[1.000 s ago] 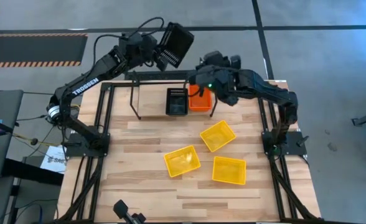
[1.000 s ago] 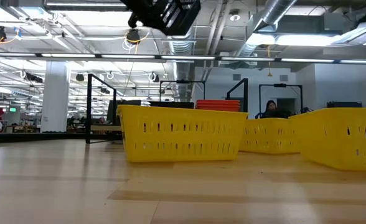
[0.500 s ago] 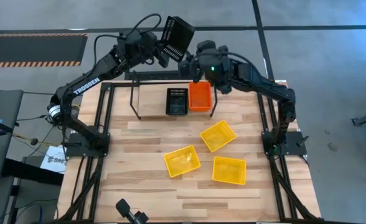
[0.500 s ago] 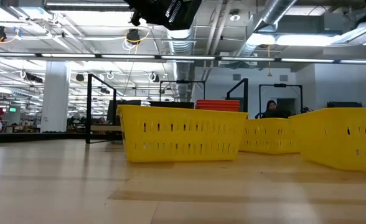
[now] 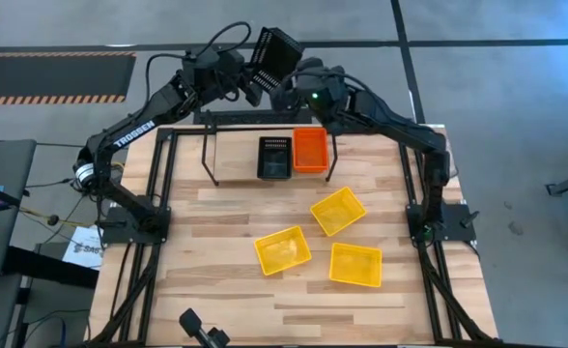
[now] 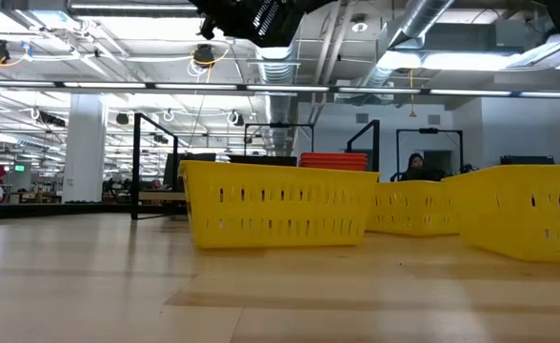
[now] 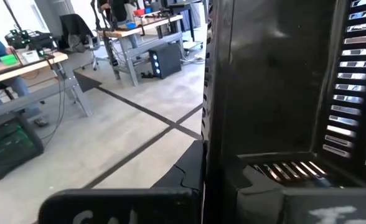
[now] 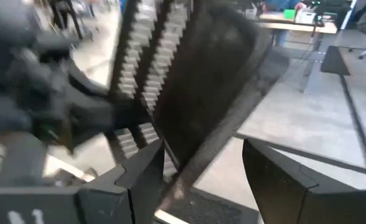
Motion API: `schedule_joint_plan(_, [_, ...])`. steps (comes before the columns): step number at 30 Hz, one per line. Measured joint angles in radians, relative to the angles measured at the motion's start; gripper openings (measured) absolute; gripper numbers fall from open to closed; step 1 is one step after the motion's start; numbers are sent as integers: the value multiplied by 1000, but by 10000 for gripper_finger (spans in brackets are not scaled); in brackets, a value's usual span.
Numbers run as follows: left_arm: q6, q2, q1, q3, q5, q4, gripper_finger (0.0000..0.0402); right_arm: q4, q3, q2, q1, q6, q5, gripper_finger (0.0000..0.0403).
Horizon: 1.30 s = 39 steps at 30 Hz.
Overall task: Stack baskets on shelf by color
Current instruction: Stack the black bin on top of the black bins on the shelf
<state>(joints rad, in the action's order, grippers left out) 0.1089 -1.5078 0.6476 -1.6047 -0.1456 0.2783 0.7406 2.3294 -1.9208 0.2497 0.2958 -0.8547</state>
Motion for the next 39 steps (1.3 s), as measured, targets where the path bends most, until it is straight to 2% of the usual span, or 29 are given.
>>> schedule_joint_plan(5, [-1, 0, 0, 0, 17, 8, 0, -25, -1, -32, 28, -39, -9, 240])
schedule_joint_plan(8, [-20, 0, 11, 0, -9, 40, 0, -50, 0, -31, 43, -76, 5, 236])
schedule_joint_plan(11, [-20, 0, 22, 0, -13, 58, 0, -50, 1, -30, 58, -79, 27, 214])
schedule_joint_plan(14, [-21, 0, 23, 0, -13, 86, 0, -44, 0, -33, 61, -107, 48, 164])
schedule_joint_plan(19, [-29, 0, 20, 0, -19, 124, 0, -43, 0, -32, 67, -163, 65, 32])
schedule_joint_plan(20, [-29, 0, 19, 0, -19, 134, 0, -44, 0, -32, 67, -174, 69, 19])
schedule_joint_plan(26, [-27, 15, 10, 0, -15, 167, 0, -43, 1, -31, 64, -193, 123, 7])
schedule_joint_plan(32, [9, 42, 5, -8, -24, 180, 4, -30, 2, -29, 50, -202, 119, 3])
schedule_joint_plan(35, [26, 66, 1, -42, -24, 232, 22, -36, 3, -29, 47, -224, 121, 3])
schedule_joint_plan(39, [49, 103, -22, -107, 33, 285, 70, -15, 4, -27, 45, -226, 122, 3])
